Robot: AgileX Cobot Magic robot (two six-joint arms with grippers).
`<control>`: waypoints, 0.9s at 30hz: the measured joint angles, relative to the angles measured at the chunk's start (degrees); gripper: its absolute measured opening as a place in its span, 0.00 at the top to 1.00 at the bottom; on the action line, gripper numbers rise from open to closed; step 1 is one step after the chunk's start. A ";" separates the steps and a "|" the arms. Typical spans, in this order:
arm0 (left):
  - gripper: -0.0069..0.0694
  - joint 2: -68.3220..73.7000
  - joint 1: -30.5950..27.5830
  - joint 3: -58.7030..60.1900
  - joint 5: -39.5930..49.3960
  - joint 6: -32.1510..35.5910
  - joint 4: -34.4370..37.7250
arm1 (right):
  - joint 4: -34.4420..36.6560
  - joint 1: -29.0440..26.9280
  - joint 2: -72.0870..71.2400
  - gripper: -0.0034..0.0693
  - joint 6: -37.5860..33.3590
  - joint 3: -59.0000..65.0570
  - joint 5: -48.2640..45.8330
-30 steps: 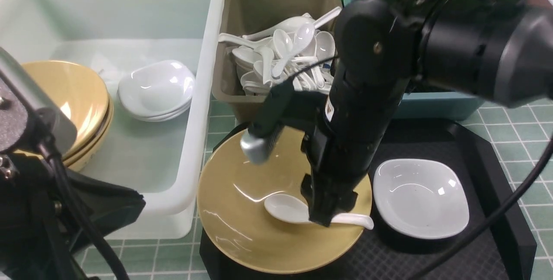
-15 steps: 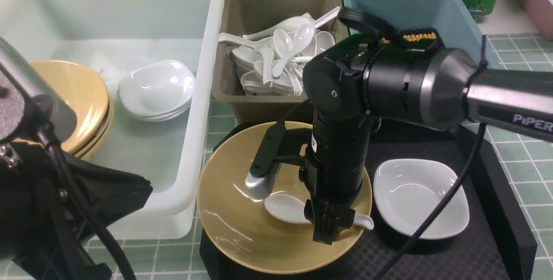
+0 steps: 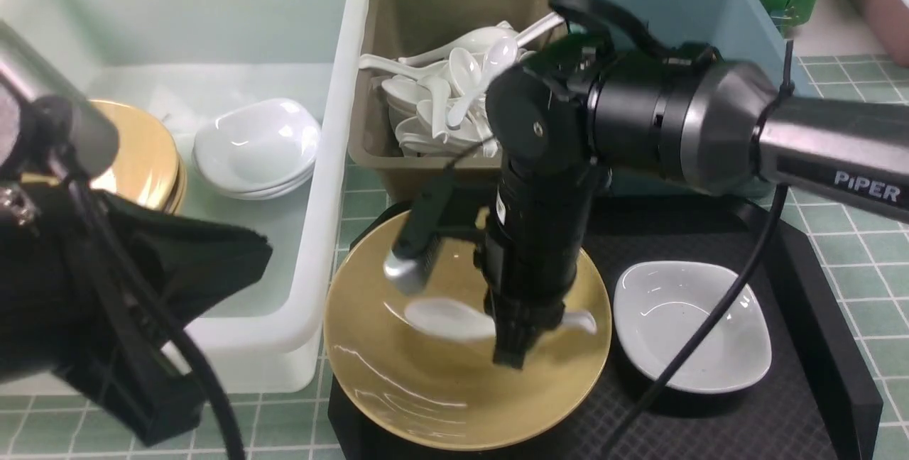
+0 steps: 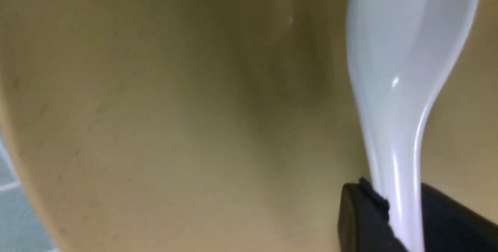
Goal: On blue table put chopsticks spoon bowls plates into blue grey white boxes.
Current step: 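Reach down and grasp the white spoon resting in the bowl with the right gripper, then place the white spoon into the bin of spoons with the right gripper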
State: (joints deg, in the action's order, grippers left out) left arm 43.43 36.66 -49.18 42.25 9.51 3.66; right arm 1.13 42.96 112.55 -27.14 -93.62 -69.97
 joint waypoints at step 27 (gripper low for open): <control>0.91 18.47 0.00 0.28 -8.63 -0.82 0.78 | -9.77 -15.05 9.83 0.66 26.47 -18.70 35.12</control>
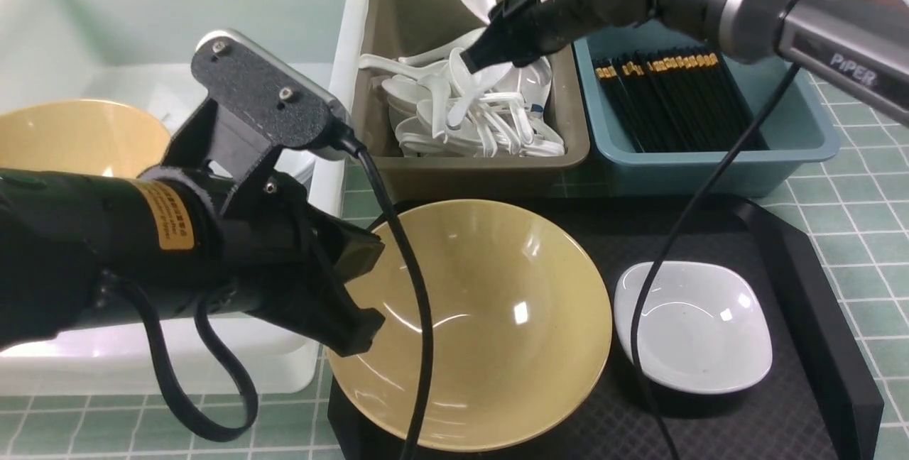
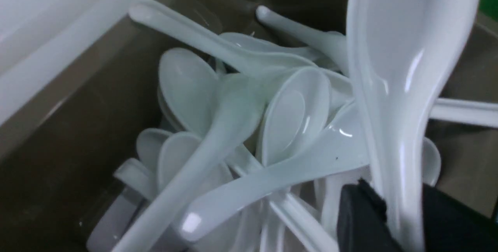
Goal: On blue table put chopsticks spoon bowls plates into blue grey white boxes.
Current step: 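Place the white spoon into the bin of spoons with the right gripper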
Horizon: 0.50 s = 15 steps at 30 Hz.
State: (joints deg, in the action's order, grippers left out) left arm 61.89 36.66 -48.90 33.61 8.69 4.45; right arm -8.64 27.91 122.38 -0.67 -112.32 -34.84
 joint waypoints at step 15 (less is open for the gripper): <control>0.91 10.19 -7.45 -27.49 25.73 5.51 2.73 | 0.79 0.20 -8.39 0.18 -4.30 -13.04 -32.74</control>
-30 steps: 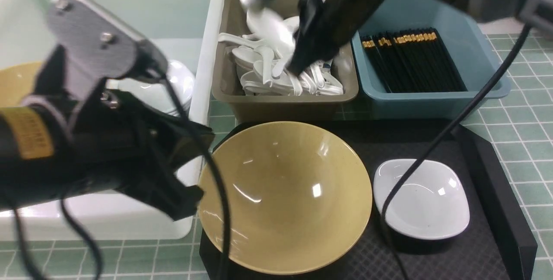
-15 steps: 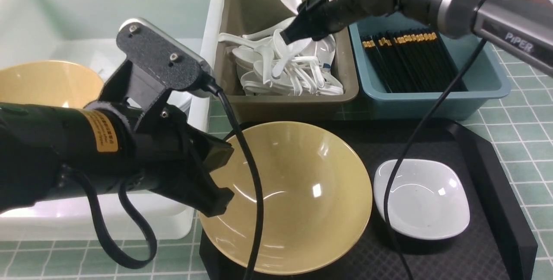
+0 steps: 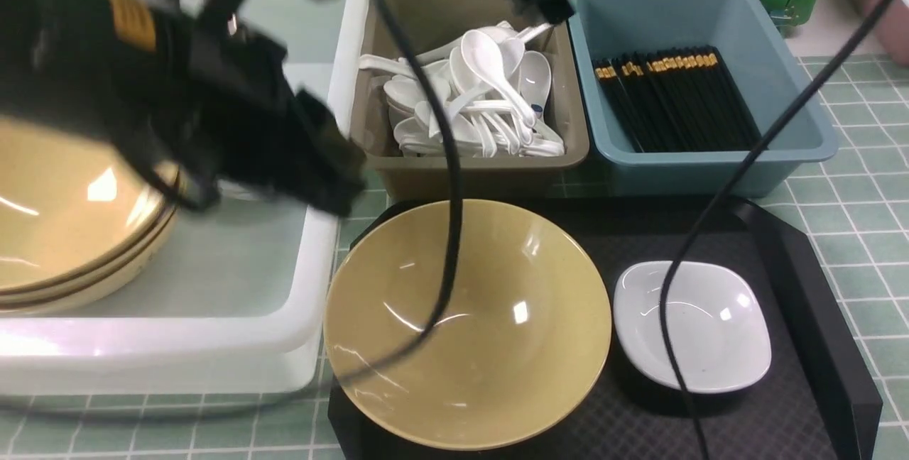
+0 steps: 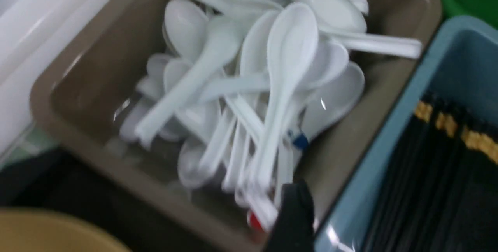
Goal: On blue table put chopsticks spoon bowls plates into blue grey white boxes.
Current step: 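Place the white spoon into the bin of spoons with the right gripper, then grasp the large bowl on the tray by its rim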
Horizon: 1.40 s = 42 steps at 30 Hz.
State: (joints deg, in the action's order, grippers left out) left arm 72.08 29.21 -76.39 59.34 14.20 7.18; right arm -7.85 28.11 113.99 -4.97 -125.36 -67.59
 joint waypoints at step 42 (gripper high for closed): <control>0.47 40.28 3.41 -18.14 2.13 7.07 -12.58 | 7.17 0.52 -36.37 0.21 -4.55 51.01 -1.91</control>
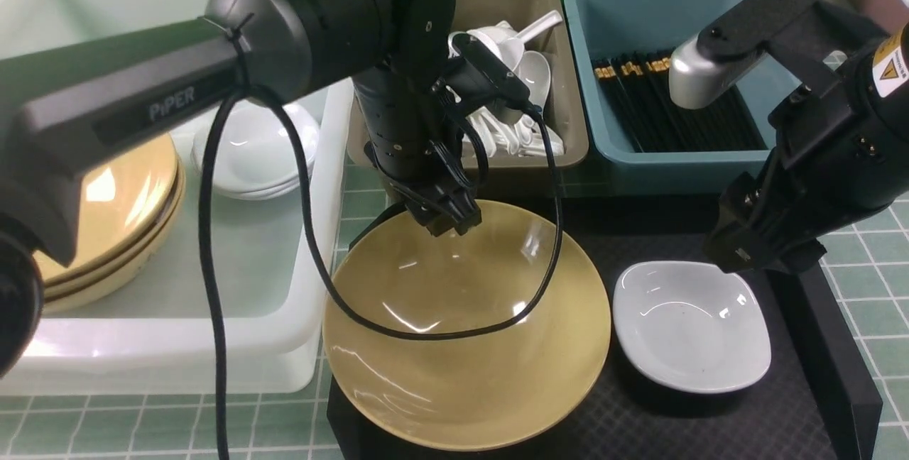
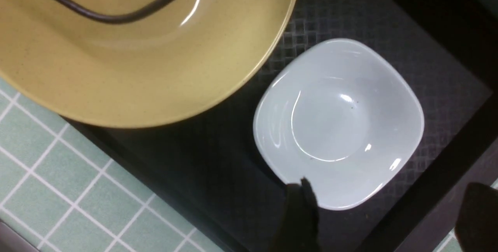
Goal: On blue table put chopsticks spoon bowls plates into blue grey white boxes.
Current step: 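Grasp the large bowl on the tray by its rim, then place the tan bowl onto the bowl stack in the left bin with the left gripper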
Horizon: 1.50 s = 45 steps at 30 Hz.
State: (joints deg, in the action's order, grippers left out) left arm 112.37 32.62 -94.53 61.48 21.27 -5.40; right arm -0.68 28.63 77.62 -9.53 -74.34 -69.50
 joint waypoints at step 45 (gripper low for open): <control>0.90 -22.88 -19.78 0.80 9.89 -4.10 28.93 | 0.68 23.78 1.67 0.90 -6.35 -20.57 2.17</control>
State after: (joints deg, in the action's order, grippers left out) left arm 89.49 12.84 -93.74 71.36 17.17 23.53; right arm 0.00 52.41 79.29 -15.88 -94.91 -67.33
